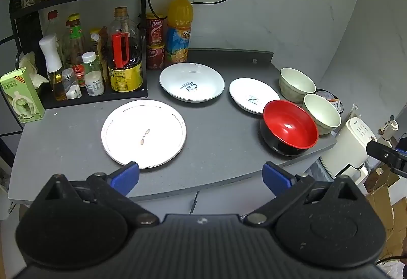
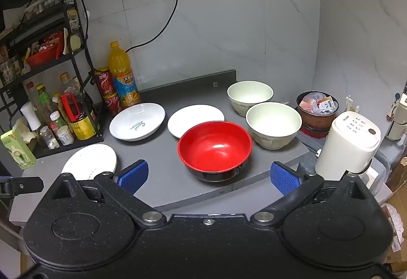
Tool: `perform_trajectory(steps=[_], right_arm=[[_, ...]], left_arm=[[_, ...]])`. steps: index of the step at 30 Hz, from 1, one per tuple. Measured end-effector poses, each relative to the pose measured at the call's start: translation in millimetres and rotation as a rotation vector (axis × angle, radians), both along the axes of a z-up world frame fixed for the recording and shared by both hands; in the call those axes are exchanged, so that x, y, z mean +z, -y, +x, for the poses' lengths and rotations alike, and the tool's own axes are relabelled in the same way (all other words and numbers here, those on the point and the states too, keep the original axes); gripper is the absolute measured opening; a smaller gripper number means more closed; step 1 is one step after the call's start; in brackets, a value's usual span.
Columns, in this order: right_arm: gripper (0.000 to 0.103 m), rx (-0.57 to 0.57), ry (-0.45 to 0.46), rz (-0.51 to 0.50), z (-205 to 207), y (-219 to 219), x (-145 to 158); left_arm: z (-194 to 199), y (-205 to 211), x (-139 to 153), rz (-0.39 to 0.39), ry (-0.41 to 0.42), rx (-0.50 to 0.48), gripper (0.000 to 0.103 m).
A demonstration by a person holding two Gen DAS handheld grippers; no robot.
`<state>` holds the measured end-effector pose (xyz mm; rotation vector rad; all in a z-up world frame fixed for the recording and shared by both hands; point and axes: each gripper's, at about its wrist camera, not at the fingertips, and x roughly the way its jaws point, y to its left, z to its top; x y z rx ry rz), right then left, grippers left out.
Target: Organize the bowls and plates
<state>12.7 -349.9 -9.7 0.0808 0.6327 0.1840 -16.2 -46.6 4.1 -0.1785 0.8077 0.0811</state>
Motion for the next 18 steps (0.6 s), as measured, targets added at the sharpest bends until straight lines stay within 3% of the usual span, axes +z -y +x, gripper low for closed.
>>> perform_trajectory(steps=[18], right_arm=[[0.103, 0.006, -0.001, 0.006, -7.0, 8.7, -8.3]], left_arm=[[-3.6, 6.1, 0.1, -0.006, -0.003, 0.003, 0.102]])
